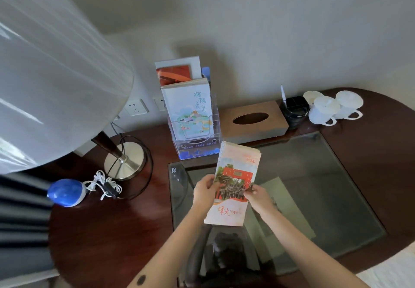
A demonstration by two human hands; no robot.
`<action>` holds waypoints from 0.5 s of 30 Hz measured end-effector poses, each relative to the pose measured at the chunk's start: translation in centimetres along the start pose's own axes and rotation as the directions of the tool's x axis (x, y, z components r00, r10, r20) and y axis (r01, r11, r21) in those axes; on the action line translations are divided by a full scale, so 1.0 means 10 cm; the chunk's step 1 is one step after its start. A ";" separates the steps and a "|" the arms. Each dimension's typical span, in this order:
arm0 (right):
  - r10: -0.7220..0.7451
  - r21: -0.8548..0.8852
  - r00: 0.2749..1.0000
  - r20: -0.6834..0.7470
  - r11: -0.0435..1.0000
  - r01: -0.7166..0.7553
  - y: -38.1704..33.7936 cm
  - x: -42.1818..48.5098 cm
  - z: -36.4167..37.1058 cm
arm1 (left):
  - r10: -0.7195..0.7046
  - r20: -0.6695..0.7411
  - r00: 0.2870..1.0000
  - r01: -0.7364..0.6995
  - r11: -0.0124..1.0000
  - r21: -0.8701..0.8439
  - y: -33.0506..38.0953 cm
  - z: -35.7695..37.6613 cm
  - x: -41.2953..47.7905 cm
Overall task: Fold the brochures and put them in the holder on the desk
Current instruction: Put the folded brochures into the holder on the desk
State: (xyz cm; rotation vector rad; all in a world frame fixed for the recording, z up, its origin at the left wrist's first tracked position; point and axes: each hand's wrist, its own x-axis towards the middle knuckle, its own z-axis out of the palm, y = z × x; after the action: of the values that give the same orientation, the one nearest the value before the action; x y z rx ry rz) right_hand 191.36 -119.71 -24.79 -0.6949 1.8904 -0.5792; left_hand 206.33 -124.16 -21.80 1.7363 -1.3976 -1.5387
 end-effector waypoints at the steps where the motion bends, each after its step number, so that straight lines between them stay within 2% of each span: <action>1: -0.051 0.004 0.999 -0.015 0.999 0.051 -0.15 0.03 0.01 | 0.059 -0.039 0.997 -0.059 0.998 0.016 0.09 -0.11 0.04; 4: -0.225 0.021 0.971 -0.079 0.974 0.227 -0.69 0.11 -0.02 | 0.197 -0.165 0.966 -0.199 0.980 0.007 0.41 -0.44 0.21; 6: -0.359 0.025 0.924 -0.130 0.931 0.365 -1.08 0.13 -0.07 | 0.252 -0.255 0.934 -0.265 0.964 -0.019 0.64 -0.63 0.32; 8: -0.488 -0.007 0.852 -0.187 0.868 0.496 -1.46 0.14 -0.12 | 0.296 -0.362 0.884 -0.329 0.944 -0.031 0.88 -0.79 0.43; 12: -0.692 -0.148 0.649 -0.316 0.712 0.687 -2.11 0.17 -0.18 | 0.355 -0.576 0.736 -0.405 0.913 0.045 1.27 -0.97 0.65; 15: -0.740 -0.234 0.595 -0.314 0.668 0.707 -2.31 0.27 -0.14 | 0.357 -0.618 0.700 -0.399 0.914 0.076 1.36 -1.05 0.80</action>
State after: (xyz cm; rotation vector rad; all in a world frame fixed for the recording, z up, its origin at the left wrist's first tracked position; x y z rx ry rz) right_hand 194.03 -138.08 -10.72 -1.5441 1.9416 -1.2384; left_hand 209.55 -139.60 -11.36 1.5706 -1.2215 -0.6726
